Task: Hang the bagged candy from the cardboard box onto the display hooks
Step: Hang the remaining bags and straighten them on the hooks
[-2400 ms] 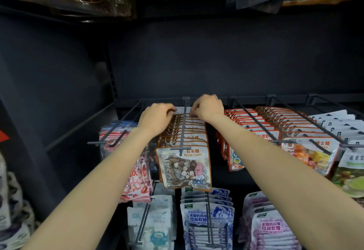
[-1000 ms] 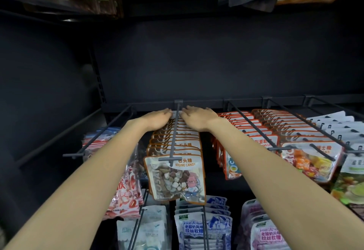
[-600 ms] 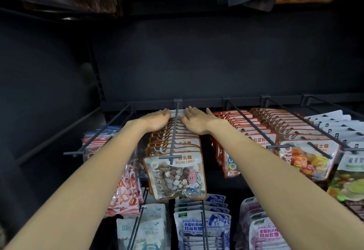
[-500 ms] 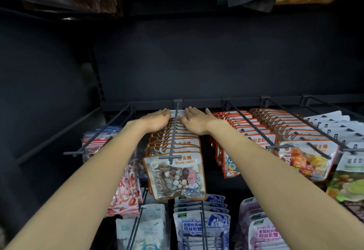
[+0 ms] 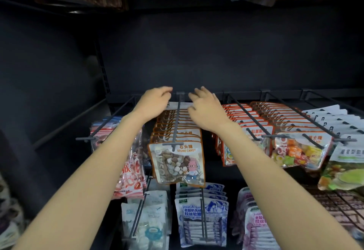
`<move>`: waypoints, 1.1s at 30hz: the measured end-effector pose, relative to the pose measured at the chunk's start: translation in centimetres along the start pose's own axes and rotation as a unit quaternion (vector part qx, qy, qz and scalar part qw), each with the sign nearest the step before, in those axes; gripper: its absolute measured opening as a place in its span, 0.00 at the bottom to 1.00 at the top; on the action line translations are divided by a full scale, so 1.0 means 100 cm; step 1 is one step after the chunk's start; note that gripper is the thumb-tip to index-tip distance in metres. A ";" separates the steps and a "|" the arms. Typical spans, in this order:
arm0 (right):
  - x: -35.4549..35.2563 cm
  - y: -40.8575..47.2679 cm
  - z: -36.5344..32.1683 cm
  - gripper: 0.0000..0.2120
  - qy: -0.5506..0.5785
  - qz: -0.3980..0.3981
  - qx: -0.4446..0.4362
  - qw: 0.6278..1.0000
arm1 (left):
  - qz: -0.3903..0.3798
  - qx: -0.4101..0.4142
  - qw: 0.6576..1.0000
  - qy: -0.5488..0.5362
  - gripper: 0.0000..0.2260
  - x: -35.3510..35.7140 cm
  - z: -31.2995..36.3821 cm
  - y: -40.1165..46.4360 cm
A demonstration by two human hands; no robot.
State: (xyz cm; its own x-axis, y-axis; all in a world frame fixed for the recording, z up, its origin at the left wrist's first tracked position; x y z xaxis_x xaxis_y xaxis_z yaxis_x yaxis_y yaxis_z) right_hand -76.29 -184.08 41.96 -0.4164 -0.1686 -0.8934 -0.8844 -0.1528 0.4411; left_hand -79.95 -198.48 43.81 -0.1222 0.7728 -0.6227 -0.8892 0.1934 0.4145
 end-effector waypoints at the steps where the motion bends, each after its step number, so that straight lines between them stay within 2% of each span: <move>1: -0.006 -0.013 -0.001 0.23 0.038 0.045 0.009 0.998 | 0.031 0.014 0.999 -0.039 0.16 -0.006 0.006 -0.011; 4: -0.012 -0.054 -0.005 0.20 0.119 0.113 0.029 0.986 | 0.091 0.063 0.989 -0.097 0.15 -0.014 0.018 -0.055; 7: -0.002 -0.078 -0.016 0.21 0.139 0.068 -0.001 0.988 | 0.089 0.058 0.992 -0.072 0.15 -0.009 0.014 -0.090; 11: 0.014 -0.091 -0.027 0.25 0.146 -0.039 -0.023 0.988 | -0.030 -0.022 0.999 -0.028 0.18 0.005 -0.005 -0.110; 14: 0.017 -0.098 -0.028 0.28 0.141 -0.070 -0.009 0.988 | -0.088 -0.065 0.994 -0.014 0.20 0.008 -0.011 -0.121; 26: 0.019 -0.109 -0.017 0.28 0.164 -0.013 0.055 0.985 | -0.100 -0.030 0.994 0.017 0.21 0.009 -0.012 -0.131; 30: 0.023 -0.106 -0.017 0.37 0.158 -0.006 0.055 0.986 | -0.098 -0.035 0.994 0.024 0.21 0.013 -0.016 -0.130; 33: 0.025 -0.107 -0.018 0.29 0.160 -0.015 0.060 0.985 | -0.098 -0.049 0.994 0.022 0.21 0.016 -0.015 -0.131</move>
State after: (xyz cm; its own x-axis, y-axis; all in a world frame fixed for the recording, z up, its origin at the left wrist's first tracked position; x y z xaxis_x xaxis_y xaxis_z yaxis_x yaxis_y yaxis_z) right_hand -67.42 -184.64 35.19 -0.3184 -0.4665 -0.8252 -0.9221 -0.0494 0.3837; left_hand -69.13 -200.72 36.38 0.0401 0.6979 -0.7151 -0.9360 0.2767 0.2175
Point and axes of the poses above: each hand's wrist, its own y-axis towards the middle knuckle, its own x-axis out of the palm, z = x × y, the point moved 5 cm from there along y, towards the middle knuckle, and after that the axes turned 9 degrees about -y, right-handed, at the moved point
